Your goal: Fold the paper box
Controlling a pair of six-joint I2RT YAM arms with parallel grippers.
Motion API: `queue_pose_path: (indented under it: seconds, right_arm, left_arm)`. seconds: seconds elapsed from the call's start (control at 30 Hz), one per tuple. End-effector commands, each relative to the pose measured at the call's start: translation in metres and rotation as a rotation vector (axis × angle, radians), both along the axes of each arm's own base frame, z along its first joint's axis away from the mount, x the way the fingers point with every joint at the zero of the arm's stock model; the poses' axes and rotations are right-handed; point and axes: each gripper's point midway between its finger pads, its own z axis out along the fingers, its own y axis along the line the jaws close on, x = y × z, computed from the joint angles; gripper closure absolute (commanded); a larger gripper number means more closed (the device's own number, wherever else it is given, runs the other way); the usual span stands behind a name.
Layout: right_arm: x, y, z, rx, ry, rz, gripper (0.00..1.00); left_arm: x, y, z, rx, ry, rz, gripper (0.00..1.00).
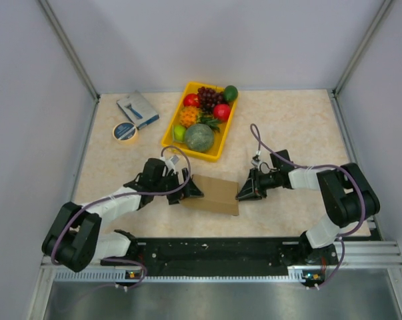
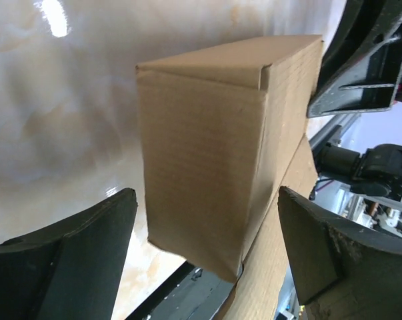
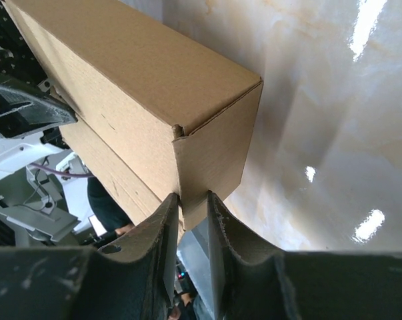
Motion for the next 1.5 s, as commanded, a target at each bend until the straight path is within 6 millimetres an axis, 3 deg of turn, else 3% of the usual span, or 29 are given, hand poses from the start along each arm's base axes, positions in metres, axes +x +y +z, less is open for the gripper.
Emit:
queue_pose_path:
  seconds: [0.0, 0.07, 0.17, 0.2, 0.3, 0.37, 0.4, 0.43, 0.47, 0.5, 0.53, 0.63, 0.73, 0.8, 0.87, 0.9, 0.97, 1.0, 1.1, 1.23, 1.37, 1.47]
  right_arm:
    - [0.008, -0.010, -0.019, -0.084, -0.031, -0.017, 0.78]
    - [0.007, -0.010, -0.017, -0.081, -0.037, -0.011, 0.78]
    - [0.015, -0.013, -0.008, -0.114, -0.099, -0.026, 0.76]
    - [0.017, -0.013, -0.002, -0.113, -0.122, -0.031, 0.76]
    - [0.019, -0.011, 0.009, -0.117, -0.162, -0.022, 0.73]
    - [0.018, -0.009, 0.022, -0.157, -0.227, 0.003, 0.66]
    - [0.017, -0.007, 0.028, -0.178, -0.259, 0.020, 0.58]
    - [0.018, 0.001, 0.053, -0.183, -0.373, 0.061, 0.54]
    - [0.016, -0.005, 0.055, -0.278, -0.410, 0.061, 0.49]
    - [0.017, -0.007, 0.066, -0.329, -0.478, 0.061, 0.37]
    - [0.024, -0.005, 0.090, -0.360, -0.602, 0.061, 0.30]
    - [0.007, 0.011, 0.147, -0.383, -0.914, 0.130, 0.16]
    - [-0.023, 0.035, 0.168, -0.354, -1.074, 0.300, 0.10]
    - [-0.047, 0.056, 0.168, -0.377, -1.169, 0.409, 0.08]
    - [-0.045, 0.065, 0.179, -0.466, -1.280, 0.396, 0.07]
    - [-0.055, 0.077, 0.173, -0.491, -1.298, 0.443, 0.07]
    - [-0.053, 0.085, 0.187, -0.549, -1.369, 0.417, 0.07]
    - [-0.064, 0.097, 0.180, -0.560, -1.390, 0.462, 0.07]
    - [-0.072, 0.111, 0.175, -0.611, -1.432, 0.496, 0.07]
    - [-0.082, 0.135, 0.148, -0.717, -1.489, 0.606, 0.07]
    - [-0.069, 0.130, 0.134, -0.857, -1.518, 0.591, 0.08]
    - [-0.069, 0.128, 0.120, -0.885, -1.508, 0.622, 0.09]
  left_arm:
    - [0.017, -0.022, 0.029, -0.145, -0.099, -0.050, 0.12]
    - [0.020, -0.021, 0.032, -0.146, -0.113, -0.029, 0.16]
    - [0.018, -0.018, 0.044, -0.175, -0.106, 0.024, 0.31]
    - [0.017, -0.017, 0.045, -0.178, -0.090, 0.039, 0.42]
    - [0.011, -0.013, 0.045, -0.174, -0.022, 0.081, 0.46]
    - [0.007, -0.013, 0.050, -0.186, 0.008, 0.093, 0.49]
    - [0.003, -0.012, 0.046, -0.174, 0.043, 0.101, 0.50]
    - [0.002, -0.011, 0.046, -0.167, 0.061, 0.106, 0.51]
    - [0.002, -0.009, 0.047, -0.152, 0.086, 0.122, 0.51]
    - [-0.003, -0.005, 0.042, -0.127, 0.134, 0.131, 0.51]
    - [-0.001, -0.005, 0.046, -0.125, 0.153, 0.137, 0.52]
    - [-0.004, -0.005, 0.056, -0.136, 0.210, 0.146, 0.50]
    - [-0.007, -0.003, 0.063, -0.130, 0.264, 0.159, 0.48]
    - [-0.012, 0.000, 0.064, -0.125, 0.305, 0.158, 0.48]
    - [-0.017, 0.004, 0.063, -0.133, 0.370, 0.174, 0.48]
    - [-0.020, 0.004, 0.062, -0.143, 0.394, 0.177, 0.48]
    - [-0.028, 0.006, 0.059, -0.164, 0.459, 0.190, 0.48]
    - [-0.030, 0.007, 0.057, -0.169, 0.479, 0.196, 0.48]
    - [-0.038, 0.006, 0.056, -0.197, 0.548, 0.199, 0.48]
    - [-0.040, 0.005, 0.058, -0.208, 0.595, 0.200, 0.47]
    - [-0.041, 0.004, 0.061, -0.212, 0.621, 0.193, 0.47]
    - [-0.039, 0.003, 0.062, -0.217, 0.626, 0.200, 0.46]
